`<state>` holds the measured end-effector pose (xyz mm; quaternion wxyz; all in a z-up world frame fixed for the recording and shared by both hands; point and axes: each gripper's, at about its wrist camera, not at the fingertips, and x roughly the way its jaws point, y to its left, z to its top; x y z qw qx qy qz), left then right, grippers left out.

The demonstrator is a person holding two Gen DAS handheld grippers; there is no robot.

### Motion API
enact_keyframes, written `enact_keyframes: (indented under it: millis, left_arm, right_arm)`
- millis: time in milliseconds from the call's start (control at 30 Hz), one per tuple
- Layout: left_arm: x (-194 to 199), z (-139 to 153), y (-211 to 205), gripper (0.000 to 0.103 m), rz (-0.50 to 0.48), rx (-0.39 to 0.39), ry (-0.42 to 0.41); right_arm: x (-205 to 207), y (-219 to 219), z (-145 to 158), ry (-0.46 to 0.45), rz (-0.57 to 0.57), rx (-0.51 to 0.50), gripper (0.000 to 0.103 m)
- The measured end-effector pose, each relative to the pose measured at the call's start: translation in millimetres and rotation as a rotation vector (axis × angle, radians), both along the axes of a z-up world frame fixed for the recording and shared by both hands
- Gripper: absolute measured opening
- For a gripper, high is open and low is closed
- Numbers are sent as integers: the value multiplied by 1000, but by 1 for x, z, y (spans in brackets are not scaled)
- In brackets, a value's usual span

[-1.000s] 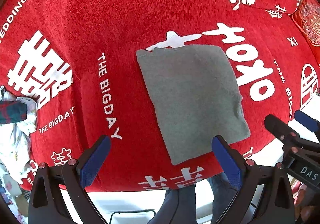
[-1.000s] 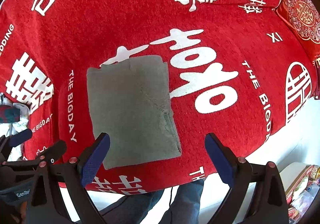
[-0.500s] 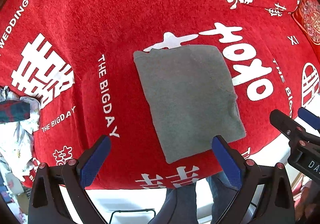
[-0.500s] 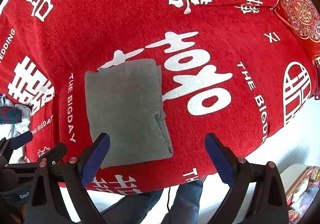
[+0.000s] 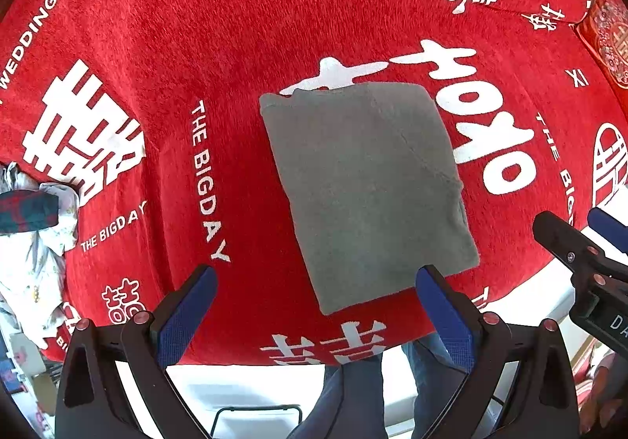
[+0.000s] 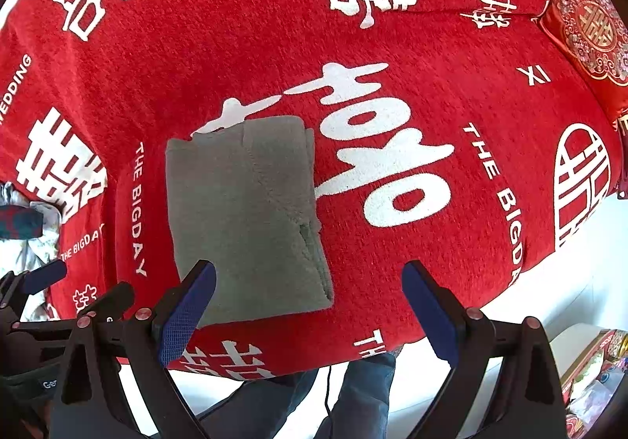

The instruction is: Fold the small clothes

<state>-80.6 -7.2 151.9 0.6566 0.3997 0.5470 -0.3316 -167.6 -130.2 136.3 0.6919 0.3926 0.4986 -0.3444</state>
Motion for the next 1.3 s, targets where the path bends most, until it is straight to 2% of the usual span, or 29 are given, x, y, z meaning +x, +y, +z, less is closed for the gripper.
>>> enact_keyframes:
  millis: [333, 700, 1000, 1300]
  left_arm:
    - [2, -2, 2, 101, 23, -8, -1]
    - [10, 1, 18, 101, 83, -82, -30]
    - [24, -4, 38, 101, 180, -103, -32]
    - [29, -4, 39, 101, 200, -137, -10]
  right_arm:
    - [3, 4, 8, 15, 35, -26, 97]
    - [9, 15, 15, 28, 116, -48, 97]
    - [8, 7, 16, 56, 91, -46, 97]
    - [21, 10, 19, 70, 115, -56, 97]
